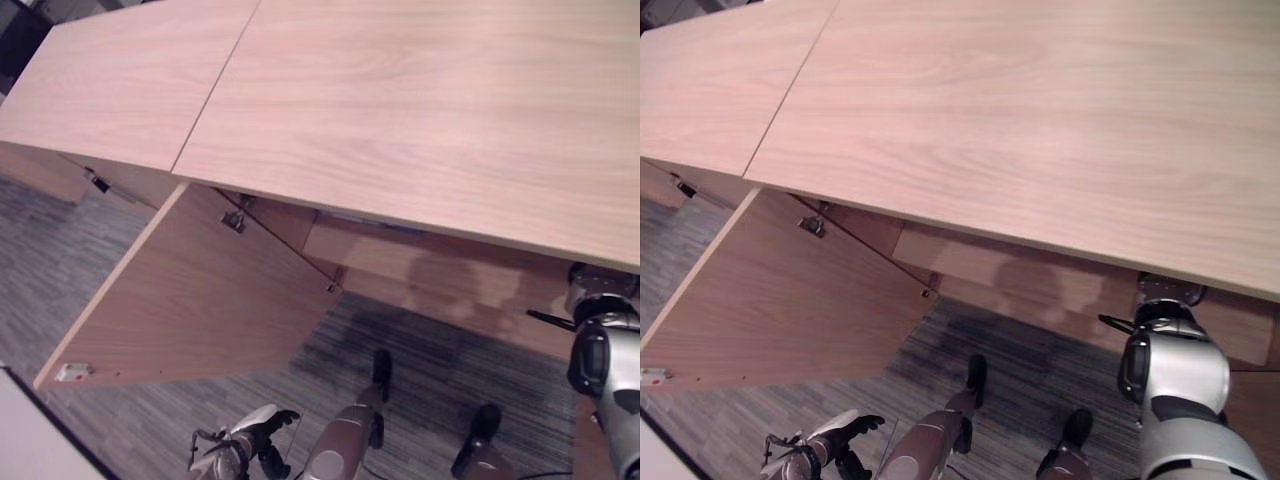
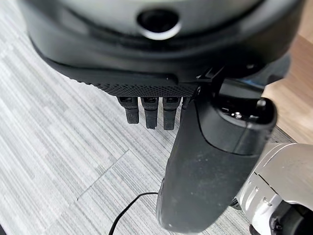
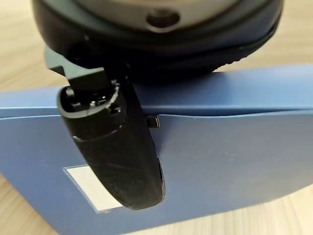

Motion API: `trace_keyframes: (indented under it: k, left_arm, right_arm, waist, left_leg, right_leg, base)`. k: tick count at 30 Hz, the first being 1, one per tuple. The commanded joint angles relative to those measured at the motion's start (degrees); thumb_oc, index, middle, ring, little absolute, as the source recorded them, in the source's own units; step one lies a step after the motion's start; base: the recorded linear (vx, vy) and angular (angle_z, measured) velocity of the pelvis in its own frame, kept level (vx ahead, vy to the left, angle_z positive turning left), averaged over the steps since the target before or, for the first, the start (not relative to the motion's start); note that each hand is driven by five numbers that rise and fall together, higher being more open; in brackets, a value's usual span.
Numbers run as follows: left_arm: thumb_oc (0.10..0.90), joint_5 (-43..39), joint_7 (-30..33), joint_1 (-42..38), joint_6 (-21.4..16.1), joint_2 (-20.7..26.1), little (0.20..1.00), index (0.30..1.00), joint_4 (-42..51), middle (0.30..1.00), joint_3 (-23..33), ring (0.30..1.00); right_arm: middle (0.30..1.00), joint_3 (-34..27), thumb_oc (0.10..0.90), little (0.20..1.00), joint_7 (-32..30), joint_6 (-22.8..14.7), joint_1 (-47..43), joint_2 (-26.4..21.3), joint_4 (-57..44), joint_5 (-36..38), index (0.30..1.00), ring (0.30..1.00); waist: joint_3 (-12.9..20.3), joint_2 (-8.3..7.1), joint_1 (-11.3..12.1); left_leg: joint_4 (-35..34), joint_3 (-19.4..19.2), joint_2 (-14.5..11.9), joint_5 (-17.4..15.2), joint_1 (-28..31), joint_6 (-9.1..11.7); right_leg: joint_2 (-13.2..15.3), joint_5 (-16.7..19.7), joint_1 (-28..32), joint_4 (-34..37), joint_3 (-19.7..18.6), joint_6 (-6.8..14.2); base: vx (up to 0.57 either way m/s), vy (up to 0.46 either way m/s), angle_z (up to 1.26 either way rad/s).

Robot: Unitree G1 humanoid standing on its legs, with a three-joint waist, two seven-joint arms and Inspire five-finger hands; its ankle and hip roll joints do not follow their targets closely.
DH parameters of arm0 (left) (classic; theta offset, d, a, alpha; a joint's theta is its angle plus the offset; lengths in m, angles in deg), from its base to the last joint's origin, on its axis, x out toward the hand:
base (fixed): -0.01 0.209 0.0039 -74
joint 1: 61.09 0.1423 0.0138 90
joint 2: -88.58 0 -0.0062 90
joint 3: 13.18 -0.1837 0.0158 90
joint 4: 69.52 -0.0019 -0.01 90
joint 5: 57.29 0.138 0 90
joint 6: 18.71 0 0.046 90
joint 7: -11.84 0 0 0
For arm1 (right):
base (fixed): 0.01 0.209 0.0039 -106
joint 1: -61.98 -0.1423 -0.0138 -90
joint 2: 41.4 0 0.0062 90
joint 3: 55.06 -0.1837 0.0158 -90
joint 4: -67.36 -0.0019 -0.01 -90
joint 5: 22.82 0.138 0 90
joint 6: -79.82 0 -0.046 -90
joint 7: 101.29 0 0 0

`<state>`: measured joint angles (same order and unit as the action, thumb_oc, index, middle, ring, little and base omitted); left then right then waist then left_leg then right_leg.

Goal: Put the empty folder in the office cabinet

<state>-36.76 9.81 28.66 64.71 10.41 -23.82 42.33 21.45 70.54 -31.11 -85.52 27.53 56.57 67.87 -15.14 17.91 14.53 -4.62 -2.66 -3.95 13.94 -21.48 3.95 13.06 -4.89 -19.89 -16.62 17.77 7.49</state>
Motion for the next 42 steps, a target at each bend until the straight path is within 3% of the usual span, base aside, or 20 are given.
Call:
trace_keyframes:
  k: [1, 9, 13, 14, 15, 21, 25, 26, 27, 28, 29, 31, 36, 38, 39, 41, 42]
  left_arm:
    - [0.8, -0.96, 0.16, -3.94, -0.17, 6.5, 0.9, 0.9, 1.98, 0.9, -0.33, 0.9]
    - [0.8, -2.72, -3.18, 0.33, -1.09, 11.25, 0.9, 0.9, 13.16, 0.9, 1.47, 0.9]
    - [0.8, -1.5, -0.47, 3.2, -1.42, 12.26, 0.9, 0.9, 9.06, 0.9, 2.98, 0.9]
    - [0.8, -1.49, -0.45, 3.22, -1.44, 12.25, 0.9, 0.9, 9.06, 0.9, 2.99, 0.9]
    - [0.8, -1.62, -0.3, 3.45, -1.45, 12.75, 0.9, 0.9, 8.78, 0.9, 3.22, 0.9]
    - [0.8, -1.41, 0.03, 3.45, -1.55, 13.85, 0.9, 0.9, 7.88, 0.9, 2.9, 0.9]
    - [0.8, -0.76, 1.01, 2.86, -0.95, 14.35, 0.9, 0.9, 7.31, 0.9, 2.25, 0.9]
    - [0.8, -0.39, 1.43, 2.18, -0.28, 14.3, 0.9, 0.9, 6.54, 0.9, 1.34, 0.9]
    - [0.8, -0.39, 1.5, 2.09, -0.28, 14.2, 0.9, 0.9, 6.42, 0.9, 1.31, 0.9]
    - [0.8, -0.05, 2.21, 0.74, 0.61, 14.08, 0.9, 0.9, 5.02, 0.9, 0.29, 0.9]
    - [0.8, -0.08, 2.33, 0.48, 0.62, 13.89, 0.9, 0.9, 4.8, 0.9, 0.2, 0.9]
    - [0.8, 0.59, 4.08, -2.1, 2.09, 12.36, 0.9, 0.9, 1.24, 0.9, -1.31, 0.9]
    - [0.8, 0.77, 5.08, -5.37, 3.5, 9.93, 0.9, 0.9, -2.69, 0.9, -3.15, 0.9]
    - [0.8, 0.73, 4.96, -6.21, 4.19, 9.36, 0.9, 0.9, -4.0, 0.9, -3.58, 0.9]
    - [0.8, 0.72, 4.96, -6.25, 4.2, 9.3, 0.9, 0.9, -4.06, 0.9, -3.56, 0.9]
    - [0.8, 0.5, 4.42, -7.26, 4.89, 9.24, 0.9, 0.9, -5.47, 0.9, -3.09, 0.9]
    - [0.8, 0.4, 4.33, -8.29, 5.39, 9.37, 0.9, 0.9, -6.48, 0.9, -3.06, 0.9]
  right_arm:
    - [0.3, 1.96, 0.4, 0.3, 2.68, -1.5, -9.2, -6.11, -6.56, -2.0, 0.3, 0.3]
    - [0.3, 0.6, 0.4, 0.3, 1.74, -1.95, -8.21, -7.65, -5.93, -3.57, 0.3, 0.3]
    - [0.3, -0.05, 0.4, 0.3, 0.88, -1.4, -7.83, -10.23, -5.1, -3.4, 0.3, 0.3]
    - [0.458, -0.01, 0.505, 0.458, 0.91, -1.38, -7.87, -10.25, -5.05, -3.38, 0.458, 0.458]
    - [0.9, 0.71, 0.8, 0.9, 0.44, -1.4, -8.04, -10.77, -5.22, -4.19, 0.9, 0.9]
    - [0.9, 1.94, 0.8, 0.9, -1.99, -0.98, -8.73, -11.48, -3.74, -6.47, 0.9, 0.9]
    - [0.9, 4.0, 0.8, 0.9, -7.42, 1.47, -10.28, -11.58, 0.08, -11.72, 0.9, 0.9]
    - [0.9, 5.09, 0.8, 0.9, -9.94, 3.26, -11.39, -11.38, 1.84, -13.76, 0.9, 0.9]
    - [0.9, 5.19, 0.8, 0.9, -10.13, 3.36, -11.62, -11.43, 1.89, -13.91, 0.9, 0.9]
    - [0.9, 6.53, 0.8, 0.9, -12.48, 6.17, -13.33, -11.59, 4.44, -16.26, 0.9, 0.9]
    - [0.9, 6.78, 0.8, 0.9, -12.61, 6.37, -13.86, -11.79, 4.72, -16.4, 0.9, 0.9]
    - [0.9, 9.75, 0.8, 0.9, -15.54, 10.44, -16.84, -10.63, 6.74, -20.46, 0.9, 0.9]
    - [0.9, 12.94, 0.8, 0.9, -17.88, 16.0, -20.63, -10.7, 11.84, -24.39, 0.9, 0.9]
    - [0.9, 14.1, 0.8, 0.9, -17.75, 18.47, -22.31, -10.41, 14.07, -24.08, 0.9, 0.9]
    - [0.9, 14.32, 0.8, 0.9, -17.66, 18.65, -22.61, -10.48, 14.33, -24.0, 0.9, 0.9]
    - [0.9, 15.97, 0.8, 0.9, -17.0, 21.28, -23.51, -10.43, 15.8, -25.98, 0.9, 0.9]
    - [0.9, 16.88, 0.8, 0.9, -16.87, 22.52, -23.81, -9.91, 16.68, -27.53, 0.9, 0.9]
  waist:
    - [-0.84, -2.41, 1.43]
    - [-1.69, -0.49, 1.42]
    - [-1.83, 0.42, 1.99]
    - [-1.77, 0.39, 2.01]
    - [-1.99, 0.63, 2.11]
    - [-2.66, 0.64, 1.84]
    - [-3.17, -0.42, 1.18]
    - [-3.34, -1.34, 0.68]
    - [-3.41, -1.32, 0.65]
    - [-3.67, -2.51, 0.04]
    - [-3.82, -2.46, 0.03]
    - [-4.38, -4.22, -0.76]
    - [-4.78, -6.06, -1.63]
    - [-4.42, -6.93, -1.95]
    - [-4.81, -6.81, -1.92]
    - [-4.71, -7.61, -2.12]
    - [-4.32, -7.98, -2.45]
  left_leg:
    - [13.1, 0.16, 0.34, -12.86, -1.21, 0.88]
    - [19.7, -0.28, 1.56, -15.93, -6.72, 0.44]
    - [21.15, -0.44, 1.84, -16.58, -8.32, 0.34]
    - [21.22, -0.46, 1.85, -16.61, -8.43, 0.34]
    - [21.87, -0.48, 1.72, -16.74, -9.1, 0.33]
    - [24.98, -0.26, 1.52, -17.85, -11.04, 0.31]
    - [27.33, -0.26, 1.1, -18.91, -12.0, 0.25]
    - [28.52, -0.04, 0.86, -19.49, -12.25, 0.17]
    - [28.67, -0.05, 0.84, -19.6, -12.3, 0.19]
    - [30.33, 0.22, 0.56, -20.27, -12.7, 0.23]
    - [30.56, 0.2, 0.55, -20.41, -12.82, 0.25]
    - [33.32, 0.26, -0.27, -21.55, -13.65, 0.31]
    - [36.0, 0.35, -1.07, -23.24, -14.02, 0.17]
    - [37.46, 0.92, -1.19, -25.63, -13.47, 0.24]
    - [37.37, 0.49, -1.37, -24.52, -13.9, 0.12]
    - [39.18, 0.73, -1.7, -25.31, -14.5, 0.1]
    - [40.44, 1.2, -1.75, -27.25, -14.45, 0.24]
  right_leg:
    - [0.53, -5.0, -2.8, -4.05, -2.04, 0.7]
    - [1.73, -7.4, -9.36, -11.26, -3.85, 0.65]
    - [2.1, -8.11, -11.4, -13.17, -4.19, 0.68]
    - [2.12, -8.14, -11.52, -13.24, -4.23, 0.68]
    - [2.16, -8.37, -12.21, -13.91, -4.45, 0.68]
    - [2.07, -9.56, -13.98, -16.7, -4.91, 0.32]
    - [1.67, -10.42, -14.49, -18.35, -5.11, -0.22]
    - [1.28, -10.94, -14.63, -19.14, -5.24, -0.56]
    - [1.29, -11.05, -14.68, -19.27, -5.26, -0.59]
    - [0.87, -11.61, -14.88, -20.17, -5.6, -1.02]
    - [0.88, -11.75, -14.99, -20.35, -5.65, -1.06]
    - [0.62, -12.29, -15.52, -22.0, -5.72, -1.63]
    - [0.08, -13.19, -15.51, -23.23, -5.79, -2.29]
    - [-0.37, -15.16, -15.05, -24.37, -6.42, -2.3]
    - [-0.19, -14.08, -15.46, -24.21, -5.81, -2.62]
    - [-0.14, -14.58, -15.6, -25.21, -5.69, -2.96]
    - [-0.42, -16.41, -15.54, -26.37, -6.48, -2.87]
  base:
    - [0.0, 0.001, 0.28]
    - [-0.01, 0.018, 0.11]
    - [-0.02, 0.005, -0.05]
    - [-0.03, -0.014, 0.09]
    - [-0.01, -0.01, 0.09]
    - [-0.03, -0.022, -0.07]
    - [-0.03, -0.047, 0.08]
    - [-0.01, -0.042, -0.04]
    - [-0.03, -0.077, -0.02]
    - [-0.02, -0.04, 0.02]
    - [-0.03, -0.076, 0.01]
    - [-0.03, -0.062, -0.01]
    - [0.01, -0.038, -0.01]
    - [0.05, -0.018, -0.02]
    - [-0.09, -0.014, -0.09]
    - [-0.01, -0.018, -0.08]
    - [0.08, -0.024, -0.03]
